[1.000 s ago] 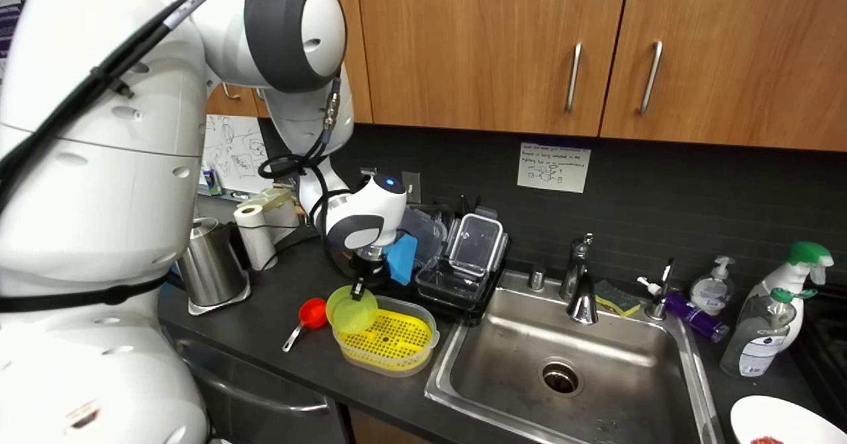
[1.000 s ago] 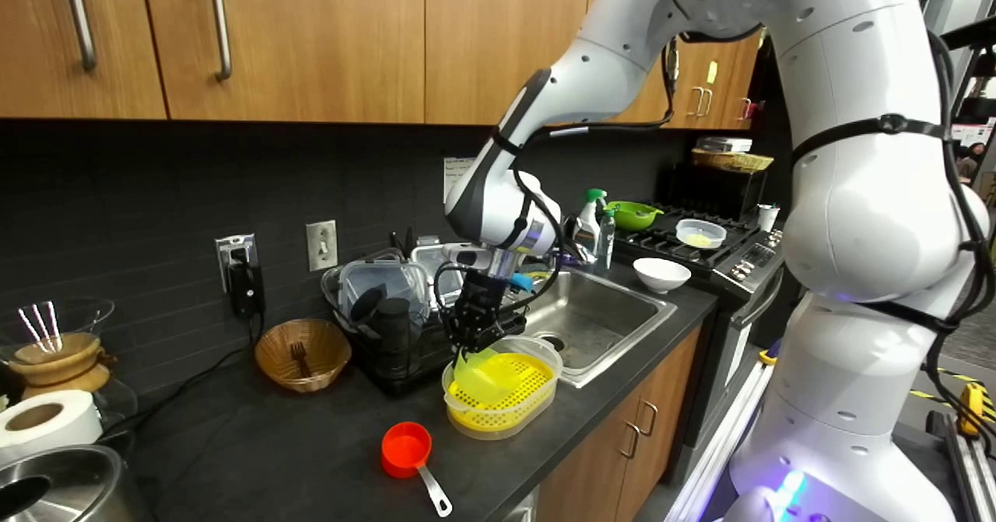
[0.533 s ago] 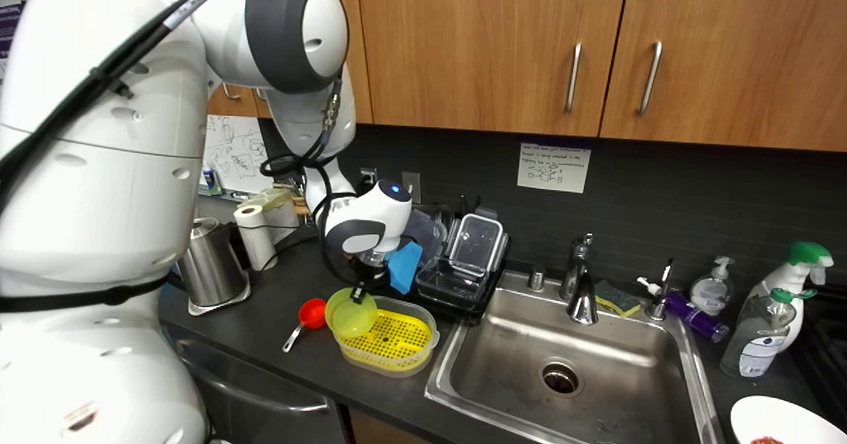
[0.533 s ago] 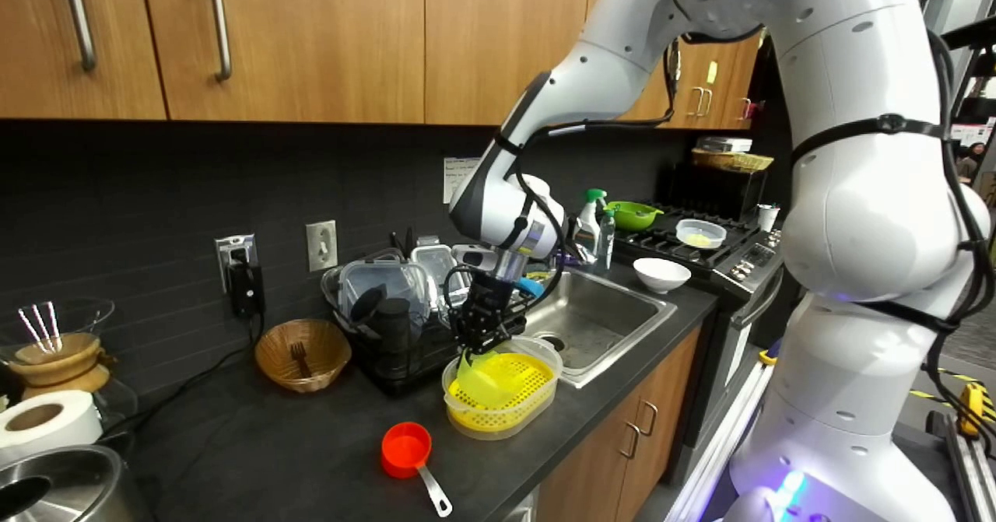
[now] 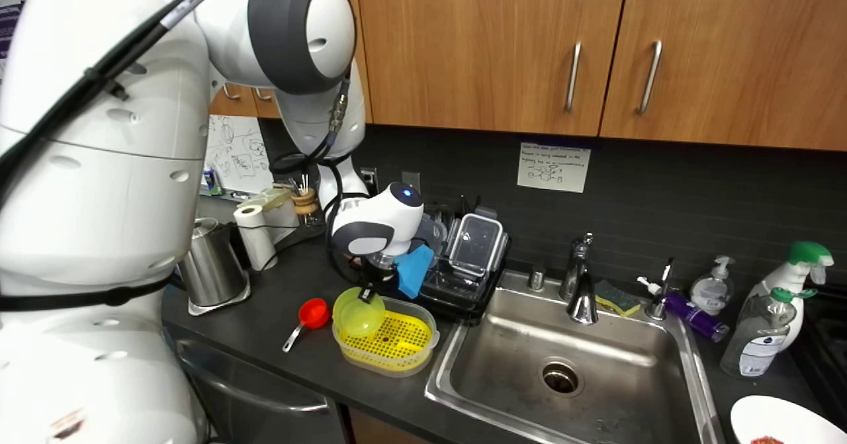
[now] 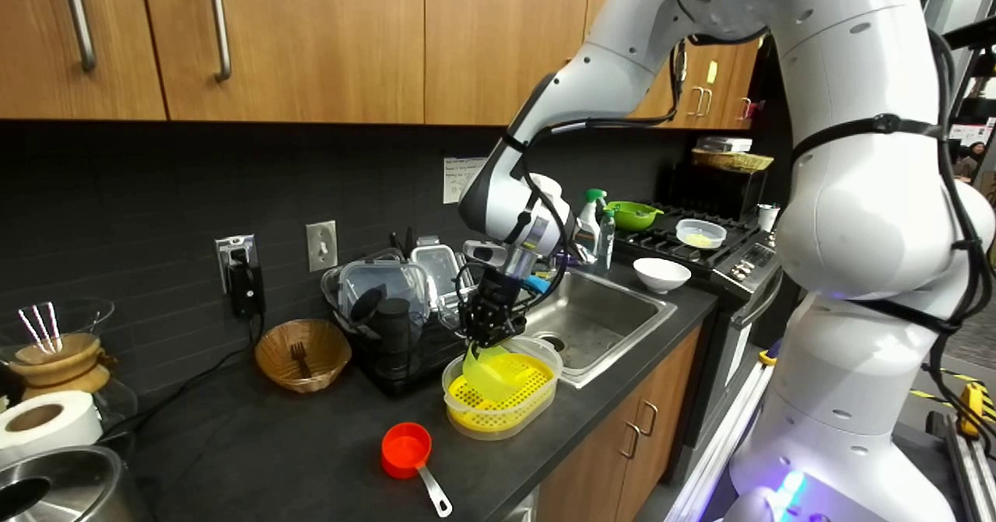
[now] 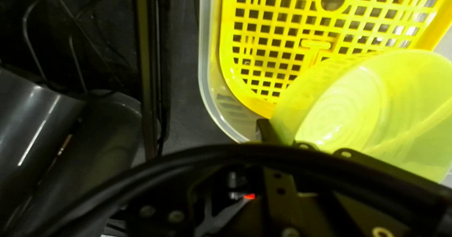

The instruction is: Pick up the light green bowel far left and place it in the clear bowl with yellow inside it

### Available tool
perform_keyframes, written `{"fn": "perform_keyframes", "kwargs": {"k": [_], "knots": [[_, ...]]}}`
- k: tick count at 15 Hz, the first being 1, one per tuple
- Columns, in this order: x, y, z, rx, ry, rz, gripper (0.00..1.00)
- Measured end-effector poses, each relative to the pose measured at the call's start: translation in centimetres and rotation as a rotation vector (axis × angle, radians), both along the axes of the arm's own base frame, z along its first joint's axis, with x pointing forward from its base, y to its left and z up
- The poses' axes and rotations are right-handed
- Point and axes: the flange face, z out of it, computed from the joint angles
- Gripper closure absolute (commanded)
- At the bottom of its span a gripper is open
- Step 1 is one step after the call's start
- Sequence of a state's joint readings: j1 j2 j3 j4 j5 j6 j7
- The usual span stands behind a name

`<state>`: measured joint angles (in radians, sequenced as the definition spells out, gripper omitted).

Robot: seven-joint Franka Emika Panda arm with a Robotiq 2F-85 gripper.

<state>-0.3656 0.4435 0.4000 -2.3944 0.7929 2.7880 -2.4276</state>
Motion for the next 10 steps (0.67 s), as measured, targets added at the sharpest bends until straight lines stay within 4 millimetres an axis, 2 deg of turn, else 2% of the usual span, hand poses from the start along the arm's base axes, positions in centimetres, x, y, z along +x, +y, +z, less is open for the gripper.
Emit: {"fn": "perform_keyframes", "kwargs": {"k": [5,10], "knots": [[-0.06,-1.18,0.04,0.018,-0.012,-0.032,0.99],[0.61,-1.05,-0.65,0.032,-0.009,-0.035,0.99]]}}
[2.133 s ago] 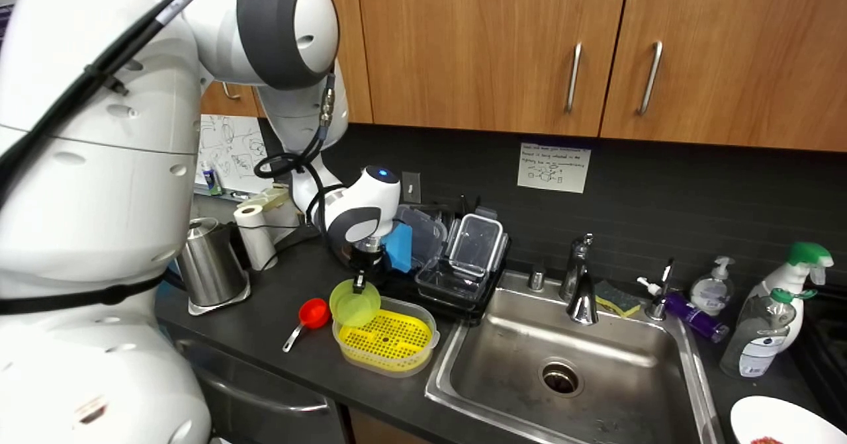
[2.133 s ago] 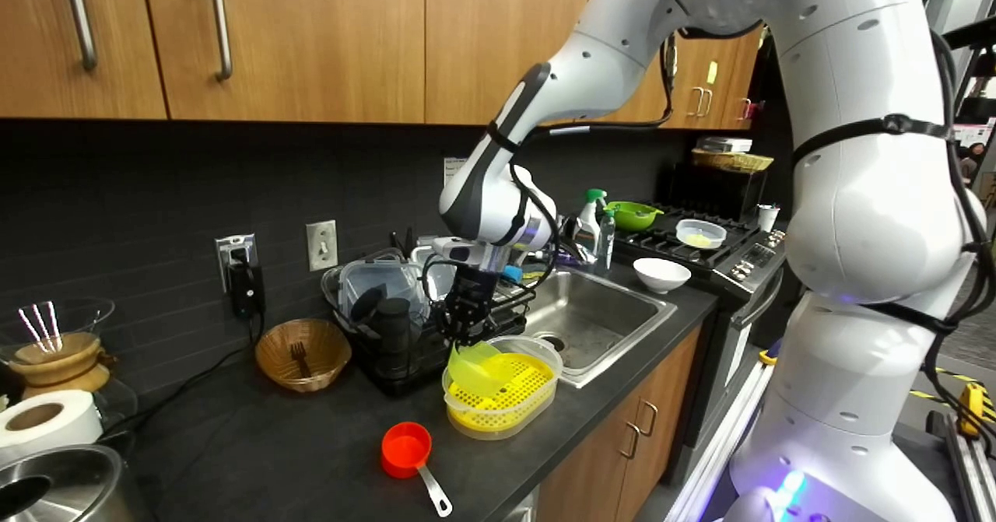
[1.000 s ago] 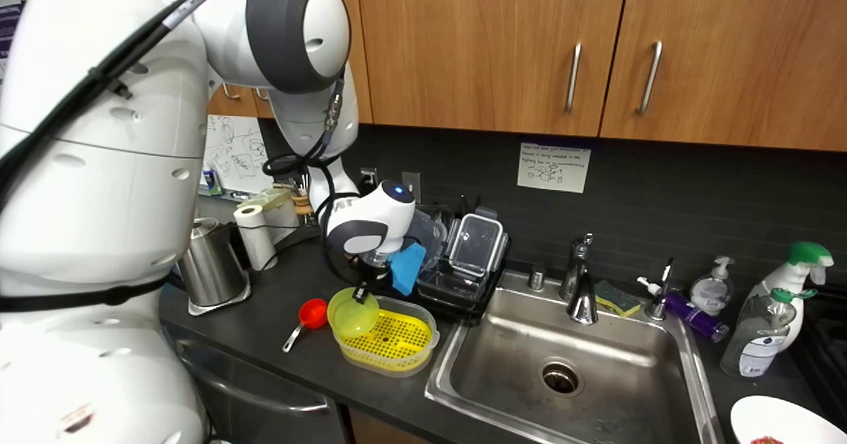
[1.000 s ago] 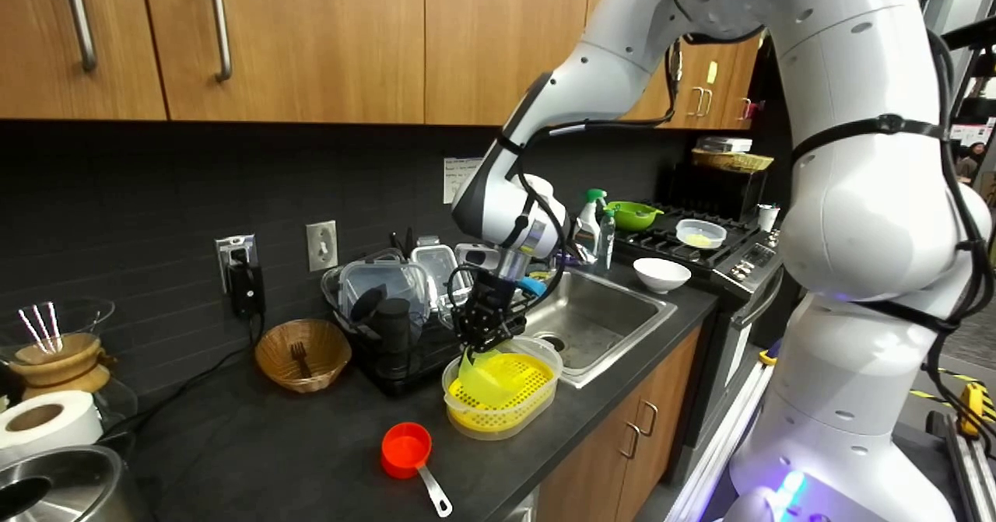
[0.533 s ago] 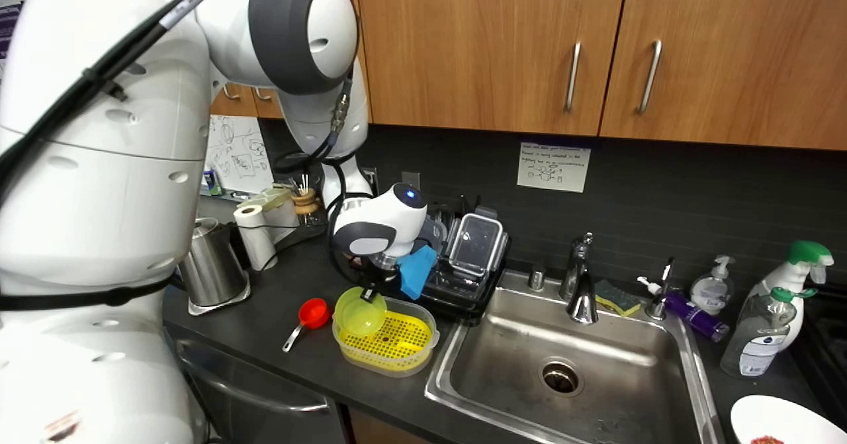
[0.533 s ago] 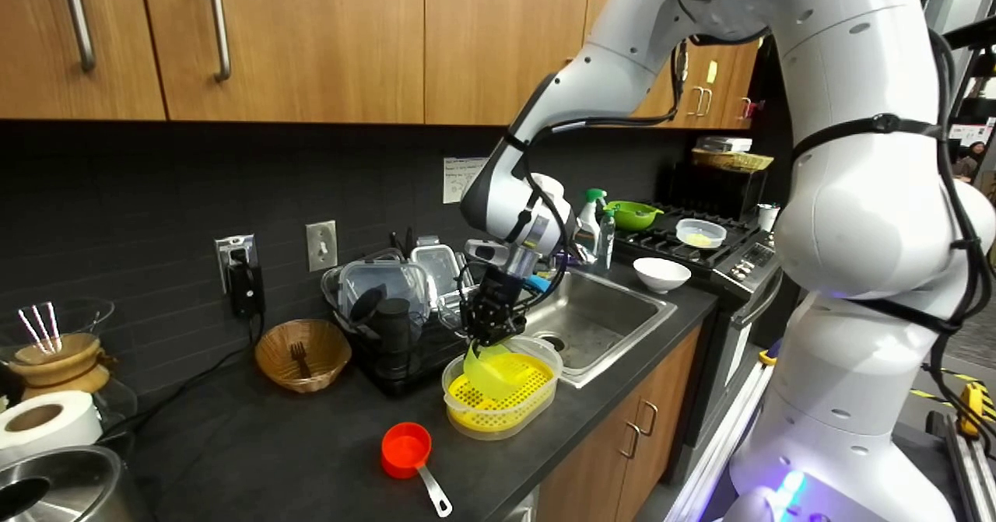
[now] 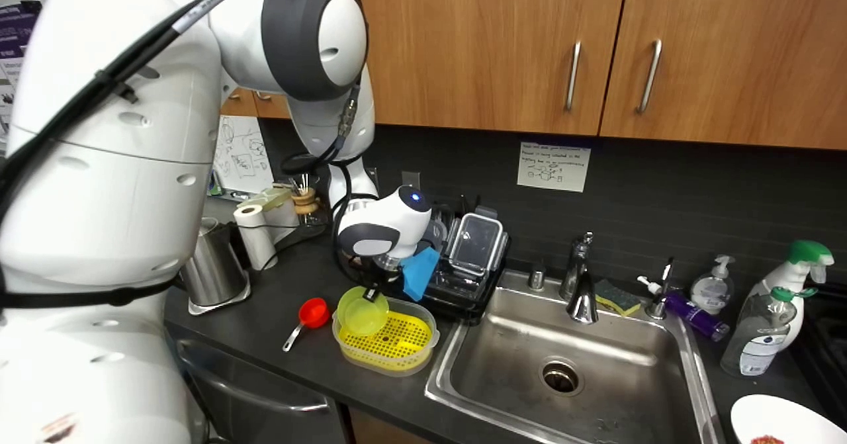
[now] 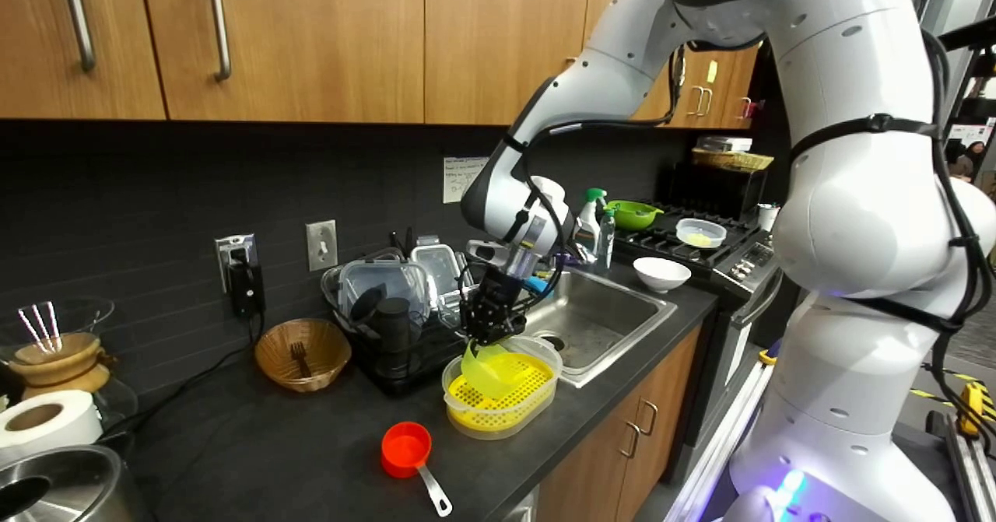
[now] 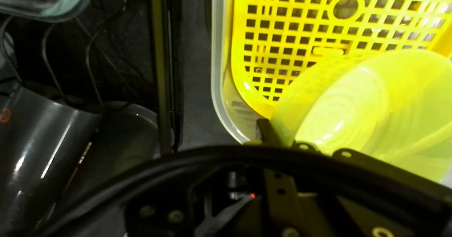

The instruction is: Pick up the light green bowel far left and place it in the clear bowl with yellow inside it

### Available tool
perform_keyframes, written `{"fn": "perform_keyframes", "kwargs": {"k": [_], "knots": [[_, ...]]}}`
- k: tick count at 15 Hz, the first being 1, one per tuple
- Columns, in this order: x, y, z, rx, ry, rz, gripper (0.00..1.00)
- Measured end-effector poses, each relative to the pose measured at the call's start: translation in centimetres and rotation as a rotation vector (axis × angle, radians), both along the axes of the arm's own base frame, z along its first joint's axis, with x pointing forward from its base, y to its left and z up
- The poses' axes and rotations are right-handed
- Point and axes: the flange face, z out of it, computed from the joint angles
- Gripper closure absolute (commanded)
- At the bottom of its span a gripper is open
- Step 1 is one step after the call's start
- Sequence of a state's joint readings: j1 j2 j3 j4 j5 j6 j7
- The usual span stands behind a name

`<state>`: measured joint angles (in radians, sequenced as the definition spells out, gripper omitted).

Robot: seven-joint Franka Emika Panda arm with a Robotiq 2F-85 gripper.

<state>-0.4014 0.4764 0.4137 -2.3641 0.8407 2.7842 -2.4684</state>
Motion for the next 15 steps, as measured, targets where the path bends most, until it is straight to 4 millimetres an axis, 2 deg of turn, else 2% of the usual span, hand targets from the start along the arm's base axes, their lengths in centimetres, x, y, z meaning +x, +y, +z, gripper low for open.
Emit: {"fn": "perform_keyframes", "kwargs": {"k": [5,6,7,8,9,10,14,15], "knots": [[0.8,0.8,-1.4,0.037,0.035,-0.023,0.99],[0.7,1.1,-1.5,0.038,0.042,-0.024,0.82],[0.6,1.5,-1.5,0.038,0.047,-0.023,0.70],[0.5,1.9,-1.5,0.037,0.052,-0.019,0.91],[0.4,2.4,-1.6,0.035,0.055,-0.004,0.84],[0.3,2.8,-1.6,0.034,0.057,0.005,0.53],[0.2,4.2,-1.8,0.026,0.055,0.042,0.27],[0.1,5.3,-1.9,0.017,0.053,0.075,0.45]]}}
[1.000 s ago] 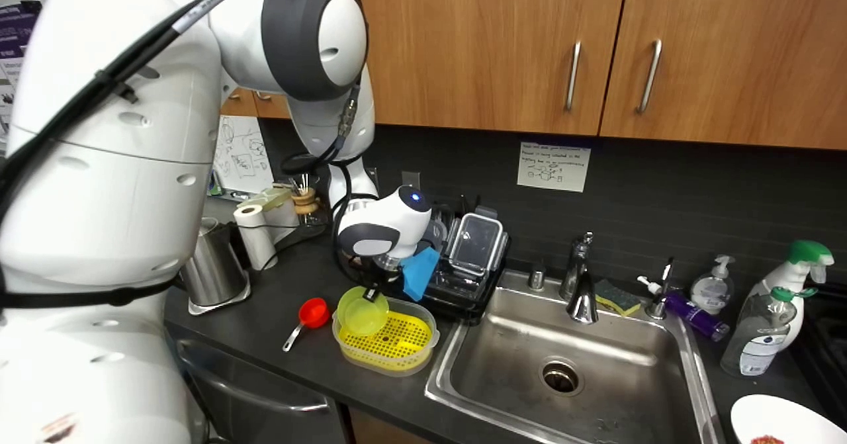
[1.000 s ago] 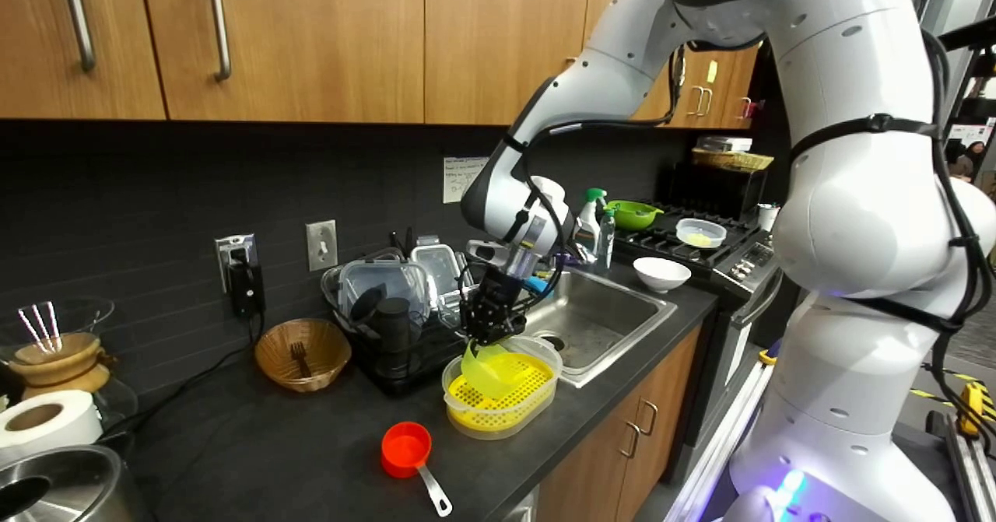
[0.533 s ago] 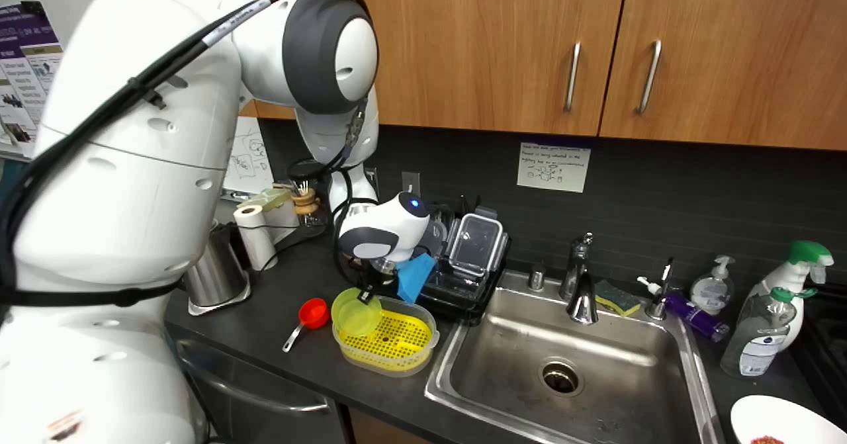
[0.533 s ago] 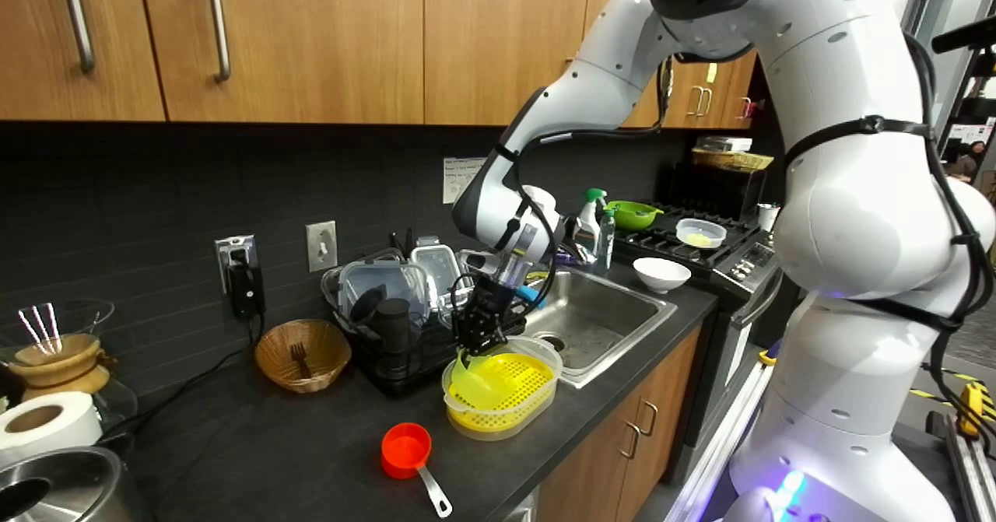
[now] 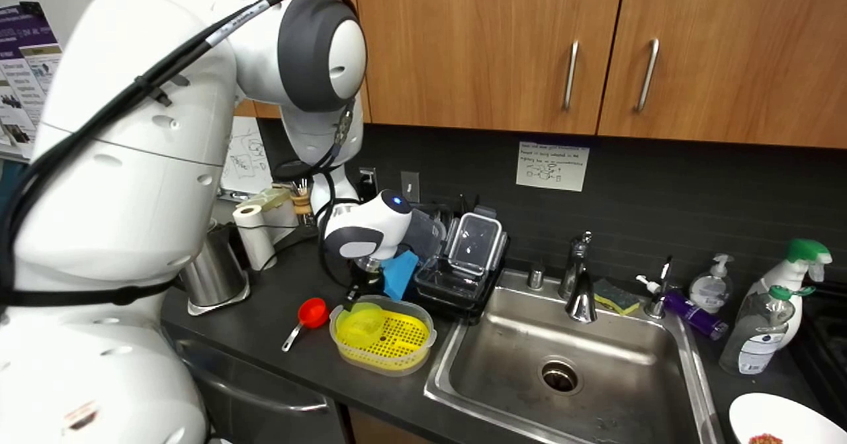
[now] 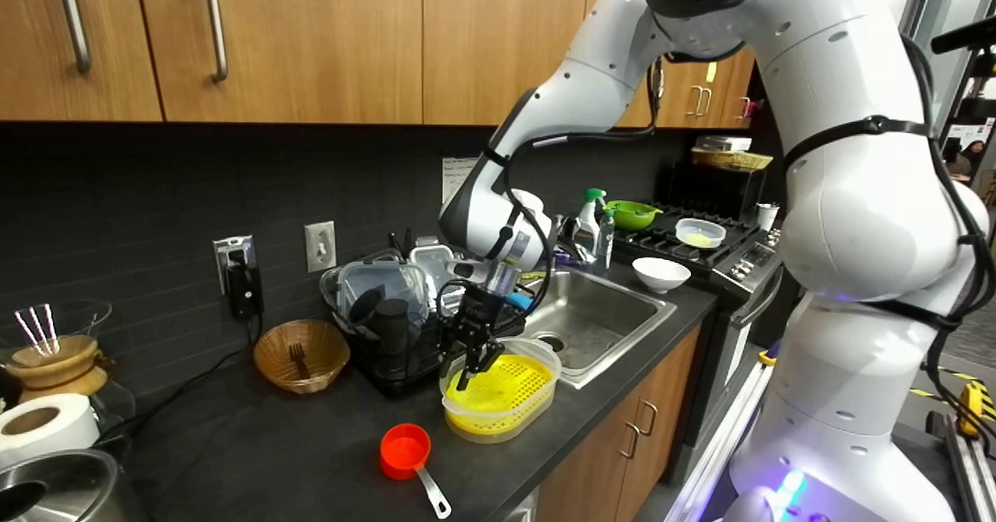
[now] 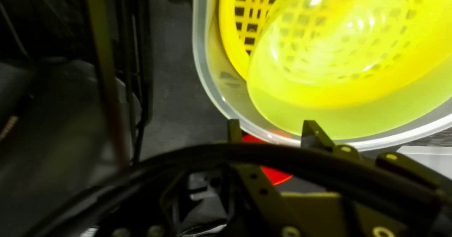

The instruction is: Pick up the light green bowel far left and place it in the clear bowl with yellow inside it

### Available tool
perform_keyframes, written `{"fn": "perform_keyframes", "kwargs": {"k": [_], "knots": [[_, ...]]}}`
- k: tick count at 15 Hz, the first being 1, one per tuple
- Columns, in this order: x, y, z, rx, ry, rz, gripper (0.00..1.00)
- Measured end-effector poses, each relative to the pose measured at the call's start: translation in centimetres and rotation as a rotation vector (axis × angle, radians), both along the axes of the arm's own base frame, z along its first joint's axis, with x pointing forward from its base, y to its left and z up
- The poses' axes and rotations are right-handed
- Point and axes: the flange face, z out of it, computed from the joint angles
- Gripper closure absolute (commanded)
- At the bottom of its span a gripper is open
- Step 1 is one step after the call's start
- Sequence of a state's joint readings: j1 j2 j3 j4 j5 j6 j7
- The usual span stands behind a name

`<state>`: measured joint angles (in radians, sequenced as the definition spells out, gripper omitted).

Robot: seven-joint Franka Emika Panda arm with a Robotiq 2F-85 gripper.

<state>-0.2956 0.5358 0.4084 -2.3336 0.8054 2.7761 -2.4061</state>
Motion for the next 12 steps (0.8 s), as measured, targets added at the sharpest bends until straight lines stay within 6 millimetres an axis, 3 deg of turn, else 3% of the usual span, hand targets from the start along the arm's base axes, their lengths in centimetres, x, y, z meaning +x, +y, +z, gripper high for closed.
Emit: {"fn": "perform_keyframes", "kwargs": {"k": [2,4,12], "knots": [[-0.4,3.4,-0.3,-0.021,0.002,0.098,0.31],[-0.6,5.7,-0.4,-0.032,0.002,0.136,0.26],[-0.6,4.9,-0.6,-0.042,0.004,0.128,0.26]]}}
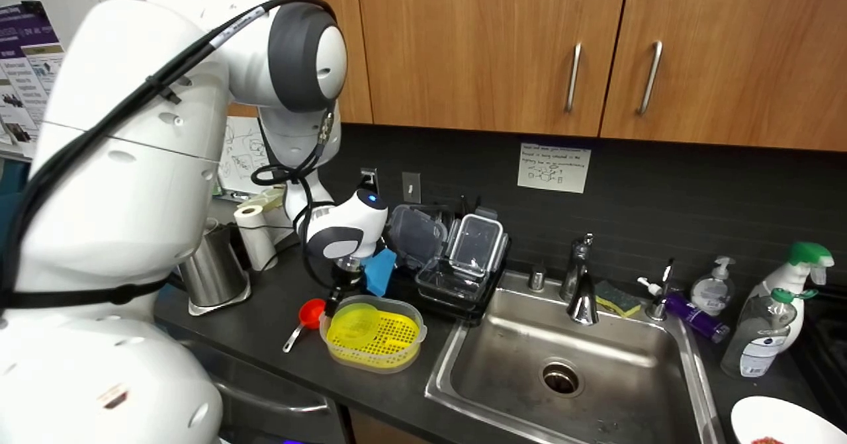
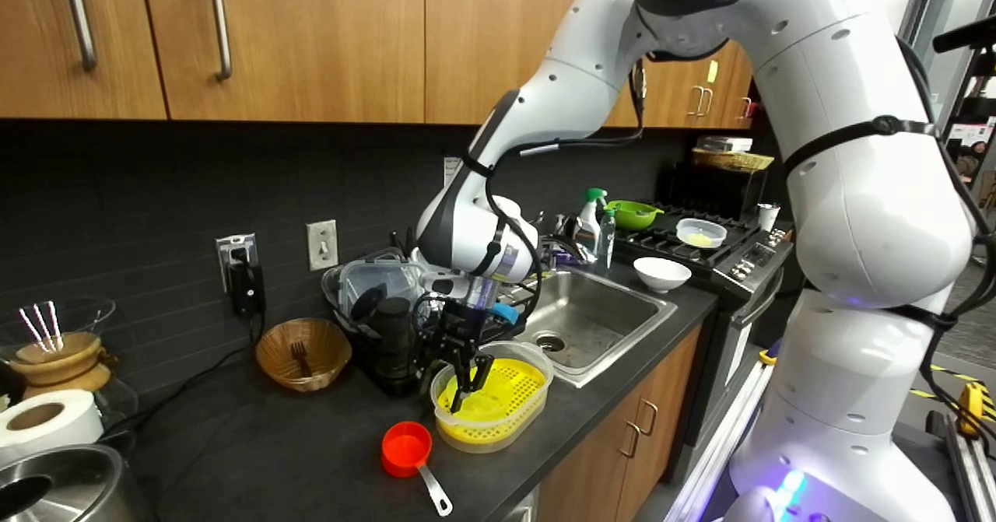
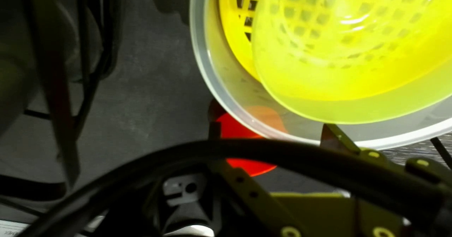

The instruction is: Pick up the light green bowel far left and place it in the clear bowl with yellow inside it

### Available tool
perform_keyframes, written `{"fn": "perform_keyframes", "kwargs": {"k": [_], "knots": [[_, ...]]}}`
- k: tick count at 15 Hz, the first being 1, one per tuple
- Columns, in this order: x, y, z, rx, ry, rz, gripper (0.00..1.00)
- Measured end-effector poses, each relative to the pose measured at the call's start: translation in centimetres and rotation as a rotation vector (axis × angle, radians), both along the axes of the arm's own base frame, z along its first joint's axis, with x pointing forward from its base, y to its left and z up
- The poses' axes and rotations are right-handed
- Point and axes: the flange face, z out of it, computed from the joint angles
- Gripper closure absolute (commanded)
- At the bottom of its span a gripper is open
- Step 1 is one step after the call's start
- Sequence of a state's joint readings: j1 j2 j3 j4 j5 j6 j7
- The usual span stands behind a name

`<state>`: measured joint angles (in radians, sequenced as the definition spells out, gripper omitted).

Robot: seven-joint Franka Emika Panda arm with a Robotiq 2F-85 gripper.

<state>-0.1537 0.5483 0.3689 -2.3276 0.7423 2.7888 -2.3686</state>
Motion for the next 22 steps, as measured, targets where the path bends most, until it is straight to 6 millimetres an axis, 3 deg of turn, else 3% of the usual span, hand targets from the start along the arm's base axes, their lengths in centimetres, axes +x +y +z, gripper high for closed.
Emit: {"fn": "perform_keyframes", "kwargs": {"k": [7,8,11,16,19,22], "knots": [[0.0,0.0,0.0,0.000,0.000,0.000,0.26],[0.0,0.0,0.0,0.000,0.000,0.000,0.07],[0.0,0.1,0.0,0.002,0.002,0.002,0.00],[-0.3,-0.5,0.6,0.065,-0.034,-0.041,0.00],[-1.9,-2.3,0.5,0.060,-0.031,-0.133,0.00],[-4.8,-3.7,0.0,0.004,-0.004,-0.205,0.00]]}}
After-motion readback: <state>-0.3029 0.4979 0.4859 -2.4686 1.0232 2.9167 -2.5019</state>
